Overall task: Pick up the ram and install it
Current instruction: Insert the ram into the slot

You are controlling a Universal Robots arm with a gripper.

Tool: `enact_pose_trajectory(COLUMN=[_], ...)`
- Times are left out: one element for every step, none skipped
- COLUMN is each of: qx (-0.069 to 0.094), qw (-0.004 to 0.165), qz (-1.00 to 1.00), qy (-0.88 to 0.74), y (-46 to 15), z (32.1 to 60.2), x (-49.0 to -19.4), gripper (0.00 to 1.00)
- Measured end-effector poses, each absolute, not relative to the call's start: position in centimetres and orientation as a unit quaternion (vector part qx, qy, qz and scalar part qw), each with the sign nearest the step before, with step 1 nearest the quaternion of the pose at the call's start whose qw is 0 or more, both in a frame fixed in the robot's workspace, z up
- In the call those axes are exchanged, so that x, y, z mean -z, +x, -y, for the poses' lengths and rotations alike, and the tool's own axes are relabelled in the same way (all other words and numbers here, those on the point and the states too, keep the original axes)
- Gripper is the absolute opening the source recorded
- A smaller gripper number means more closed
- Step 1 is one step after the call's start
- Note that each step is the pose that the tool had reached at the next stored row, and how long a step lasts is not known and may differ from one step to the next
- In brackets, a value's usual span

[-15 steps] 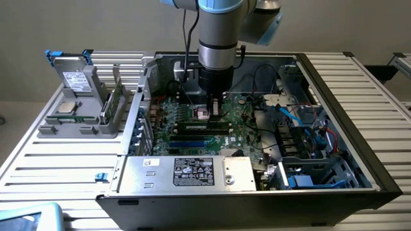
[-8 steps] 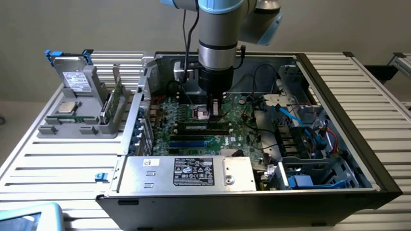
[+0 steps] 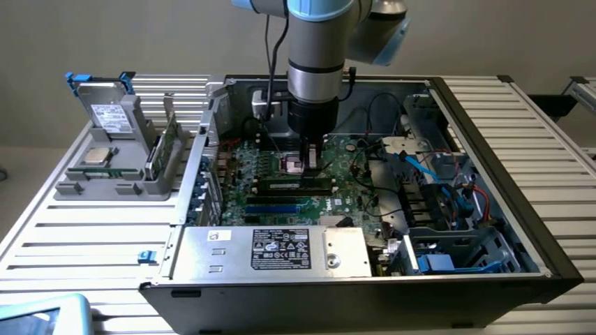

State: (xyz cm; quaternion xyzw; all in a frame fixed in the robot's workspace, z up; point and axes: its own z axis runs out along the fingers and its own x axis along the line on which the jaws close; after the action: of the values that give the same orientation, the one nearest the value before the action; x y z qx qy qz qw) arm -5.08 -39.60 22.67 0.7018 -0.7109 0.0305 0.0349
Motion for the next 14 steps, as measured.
enact_pose_trajectory(qx=[-0.031, -0.031, -0.030, -0.030, -0.030, -0.030, -0.030, -0.030, -0.030, -0.030, -0.030, -0.031, -0.030, -0.031], qw=[0.035, 0.035, 0.035, 0.035, 0.035, 0.035, 0.035, 0.035, 0.035, 0.035, 0.035, 0.035, 0.035, 0.035], qz=[0.711, 0.711, 0.711, 0.711, 0.711, 0.711, 0.711, 0.711, 0.711, 0.711, 0.711, 0.711, 0.711, 0.711], qy=[0.702, 0.702, 0.702, 0.702, 0.702, 0.702, 0.702, 0.702, 0.702, 0.702, 0.702, 0.702, 0.702, 0.702], y=[-5.08, -5.08, -5.08, -5.09, -5.10, -5.11, -5.16, -5.19, -5.19, -5.19, -5.19, -5.19, -5.19, -5.19], z=[39.59, 39.59, 39.59, 39.59, 39.59, 39.60, 39.62, 39.62, 39.63, 39.63, 39.63, 39.64, 39.64, 39.64], x=[-22.66, -22.66, -22.66, -22.65, -22.65, -22.65, -22.65, -22.65, -22.65, -22.65, -22.65, -22.65, -22.64, -22.64], gripper=[0.14, 0.14, 0.14, 0.14, 0.14, 0.14, 0.14, 0.14, 0.14, 0.14, 0.14, 0.14, 0.14, 0.14])
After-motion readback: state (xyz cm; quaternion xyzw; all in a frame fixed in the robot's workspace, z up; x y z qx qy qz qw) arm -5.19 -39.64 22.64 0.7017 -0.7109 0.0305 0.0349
